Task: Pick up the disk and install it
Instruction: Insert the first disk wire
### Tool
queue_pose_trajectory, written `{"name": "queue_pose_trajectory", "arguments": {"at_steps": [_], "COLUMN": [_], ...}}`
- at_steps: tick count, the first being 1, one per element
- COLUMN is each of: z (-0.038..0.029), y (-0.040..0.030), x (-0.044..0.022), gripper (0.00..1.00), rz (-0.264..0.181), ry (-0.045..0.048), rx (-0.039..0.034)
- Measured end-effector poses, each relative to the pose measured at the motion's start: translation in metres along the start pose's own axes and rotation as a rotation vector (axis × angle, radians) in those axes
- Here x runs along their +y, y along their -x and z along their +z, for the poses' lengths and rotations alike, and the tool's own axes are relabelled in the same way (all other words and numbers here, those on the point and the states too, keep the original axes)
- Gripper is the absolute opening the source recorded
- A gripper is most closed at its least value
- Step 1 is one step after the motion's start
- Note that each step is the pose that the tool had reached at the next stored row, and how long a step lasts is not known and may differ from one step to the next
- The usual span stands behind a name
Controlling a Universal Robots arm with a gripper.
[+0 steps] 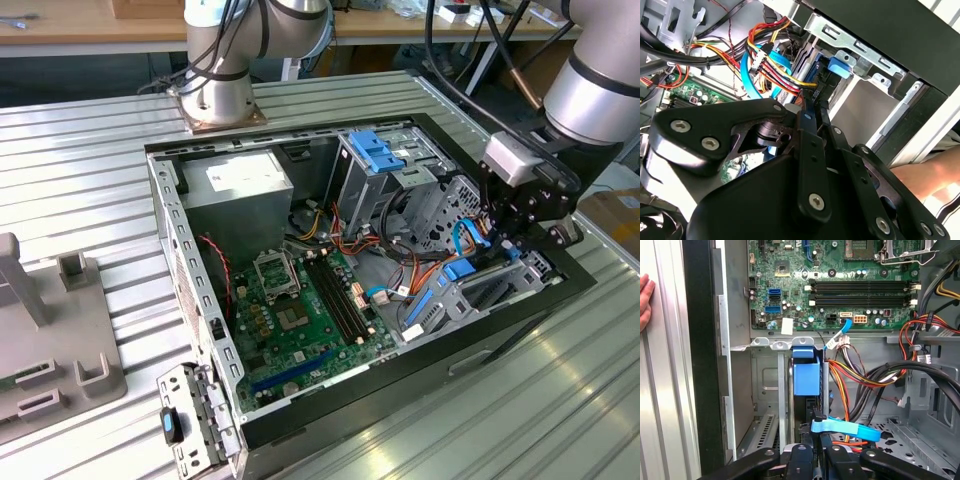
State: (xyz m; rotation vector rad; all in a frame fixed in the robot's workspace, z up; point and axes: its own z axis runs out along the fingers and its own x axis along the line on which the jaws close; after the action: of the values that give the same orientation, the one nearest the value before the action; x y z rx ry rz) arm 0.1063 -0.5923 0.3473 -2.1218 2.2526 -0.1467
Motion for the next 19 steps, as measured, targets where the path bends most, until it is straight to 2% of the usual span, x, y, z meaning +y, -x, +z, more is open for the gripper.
{"name": "queue_pose_trajectory", "arguments": {"at_steps": [6,9,19], "z": [0.0002,0.0006,0.0017], "y": [-0.0011,-0.0014,-0.0023], "x": [0.0,0.0,0.0], "gripper": [0.17,0.17,0.17], "rz": [0.0,0.0,0.001], "ry": [0.0002,0.0003,0.0003], "rx": [-0.0017,-0.0051,-0.005]}}
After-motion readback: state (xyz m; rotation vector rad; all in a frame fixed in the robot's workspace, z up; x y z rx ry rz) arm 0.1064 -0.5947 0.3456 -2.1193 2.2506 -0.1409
